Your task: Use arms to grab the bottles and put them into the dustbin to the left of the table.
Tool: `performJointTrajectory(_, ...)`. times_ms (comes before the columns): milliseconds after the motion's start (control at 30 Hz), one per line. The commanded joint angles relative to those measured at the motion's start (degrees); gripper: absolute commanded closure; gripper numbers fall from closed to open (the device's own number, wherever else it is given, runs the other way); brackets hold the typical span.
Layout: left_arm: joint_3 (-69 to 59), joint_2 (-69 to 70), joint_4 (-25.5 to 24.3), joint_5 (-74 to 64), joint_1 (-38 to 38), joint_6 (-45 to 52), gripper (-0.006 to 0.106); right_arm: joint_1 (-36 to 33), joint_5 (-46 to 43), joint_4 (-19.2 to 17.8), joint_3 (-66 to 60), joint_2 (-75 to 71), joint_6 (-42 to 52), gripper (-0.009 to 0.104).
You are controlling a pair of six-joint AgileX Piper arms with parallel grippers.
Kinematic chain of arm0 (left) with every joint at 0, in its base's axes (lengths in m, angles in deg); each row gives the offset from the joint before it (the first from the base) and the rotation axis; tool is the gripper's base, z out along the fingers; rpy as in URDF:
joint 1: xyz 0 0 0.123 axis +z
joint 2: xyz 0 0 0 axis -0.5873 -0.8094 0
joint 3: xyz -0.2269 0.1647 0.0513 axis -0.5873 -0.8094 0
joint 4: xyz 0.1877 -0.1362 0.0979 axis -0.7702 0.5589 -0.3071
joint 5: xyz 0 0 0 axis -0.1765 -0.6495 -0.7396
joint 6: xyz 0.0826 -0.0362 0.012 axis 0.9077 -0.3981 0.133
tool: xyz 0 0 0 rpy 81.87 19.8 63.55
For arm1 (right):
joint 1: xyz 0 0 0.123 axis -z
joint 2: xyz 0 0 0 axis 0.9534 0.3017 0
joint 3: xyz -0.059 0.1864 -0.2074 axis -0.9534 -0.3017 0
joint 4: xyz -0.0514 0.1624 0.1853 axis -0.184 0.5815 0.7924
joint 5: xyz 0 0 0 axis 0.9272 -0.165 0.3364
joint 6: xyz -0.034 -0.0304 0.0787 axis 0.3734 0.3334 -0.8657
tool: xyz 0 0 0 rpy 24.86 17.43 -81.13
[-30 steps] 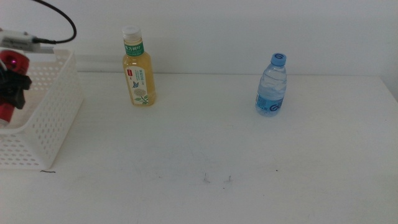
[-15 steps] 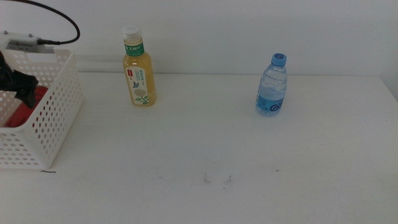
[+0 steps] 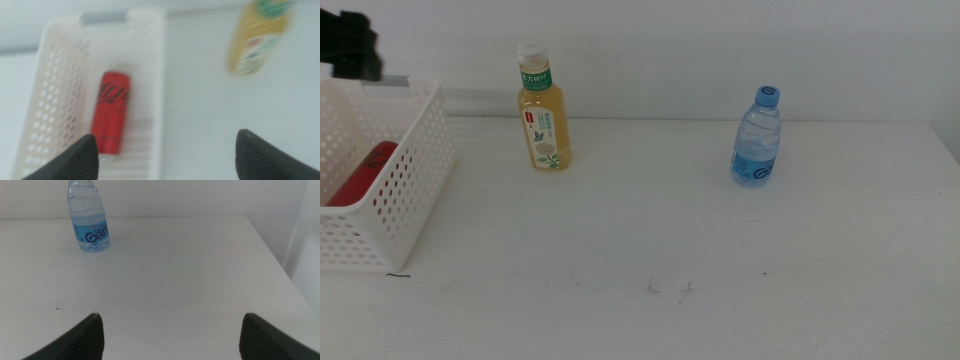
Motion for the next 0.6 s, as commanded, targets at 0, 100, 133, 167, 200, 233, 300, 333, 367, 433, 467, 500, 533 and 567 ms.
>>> performJointTrajectory(0,-8.67,8.47,-2.62,6.33,-4.95,-6.22,0.007,0.39,-0.50,-0.38,-0.21,-0.24,0.39,0.016)
performJointTrajectory(100,-20.70,18.57,-7.32,18.40,-10.80,-14.57,0.007,0.39,-0.50,-0.38,-0.21,-0.24,0.39,0.016)
performJointTrajectory(133,-25.37,21.54,-8.96,23.64,-12.43,-16.79,0.007,0.39,-0.50,-0.38,-0.21,-0.24,0.39,0.016)
performJointTrajectory(167,-30.14,24.17,-10.61,29.09,-13.70,-18.99,0.007,0.39,-0.50,-0.38,-0.21,-0.24,0.39,0.016)
performJointTrajectory(200,-34.01,26.03,-12.38,33.72,-14.56,-20.55,0.007,0.39,-0.50,-0.38,-0.21,-0.24,0.39,0.016)
performJointTrajectory(233,-38.82,27.98,-13.92,39.53,-14.95,-22.02,0.007,0.39,-0.50,-0.38,-0.21,-0.24,0.39,0.016)
performJointTrajectory(300,-48.06,30.39,-15.09,49.80,-14.95,-22.90,0.007,0.39,-0.50,-0.38,-0.21,-0.24,0.39,0.016)
performJointTrajectory(333,-52.39,31.06,-15.50,55.64,-14.62,-23.11,0.007,0.39,-0.50,-0.38,-0.21,-0.24,0.39,0.016)
performJointTrajectory(367,-56.49,31.19,-15.50,61.17,-14.16,-23.11,0.007,0.39,-0.50,-0.38,-0.21,-0.24,0.39,0.016)
performJointTrajectory(433,-63.21,30.46,-14.94,72.33,-13.02,-23.11,0.007,0.39,-0.50,-0.38,-0.21,-0.24,0.39,0.016)
performJointTrajectory(467,-66.38,29.64,-14.80,77.42,-12.37,-23.04,0.007,0.39,-0.50,-0.38,-0.21,-0.24,0.39,0.016)
performJointTrajectory(500,-68.60,28.46,-14.69,81.36,-11.86,-22.83,0.007,0.39,-0.50,-0.38,-0.21,-0.24,0.39,0.016)
performJointTrajectory(533,-70.83,26.94,-14.40,85.79,-11.23,-22.20,0.007,0.39,-0.50,-0.38,-0.21,-0.24,0.39,0.016)
performJointTrajectory(567,-72.48,25.07,-13.99,89.67,-10.92,-21.28,0.007,0.39,-0.50,-0.38,-0.21,-0.24,0.39,0.016)
